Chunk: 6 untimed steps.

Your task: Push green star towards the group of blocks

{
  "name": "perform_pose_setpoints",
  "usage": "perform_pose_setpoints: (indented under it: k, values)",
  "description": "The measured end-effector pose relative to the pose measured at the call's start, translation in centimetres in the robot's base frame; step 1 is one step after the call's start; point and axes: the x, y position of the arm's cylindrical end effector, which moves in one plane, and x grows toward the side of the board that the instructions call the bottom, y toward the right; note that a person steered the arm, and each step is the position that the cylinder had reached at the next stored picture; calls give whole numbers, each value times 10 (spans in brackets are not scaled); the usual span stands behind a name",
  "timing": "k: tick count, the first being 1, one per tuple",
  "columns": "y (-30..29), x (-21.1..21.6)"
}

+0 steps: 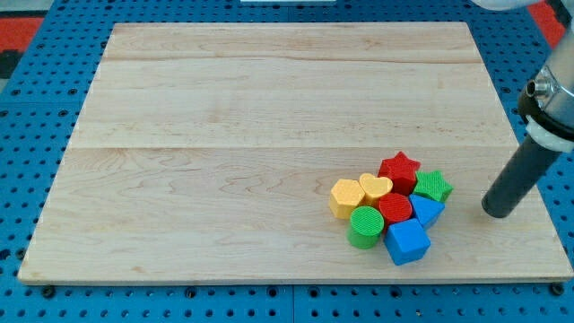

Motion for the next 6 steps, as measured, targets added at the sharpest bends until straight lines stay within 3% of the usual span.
perform_pose_setpoints:
  k: [2, 3, 6]
  values:
    - [-12, -31]
    - [-49, -31]
    - [-67, -26]
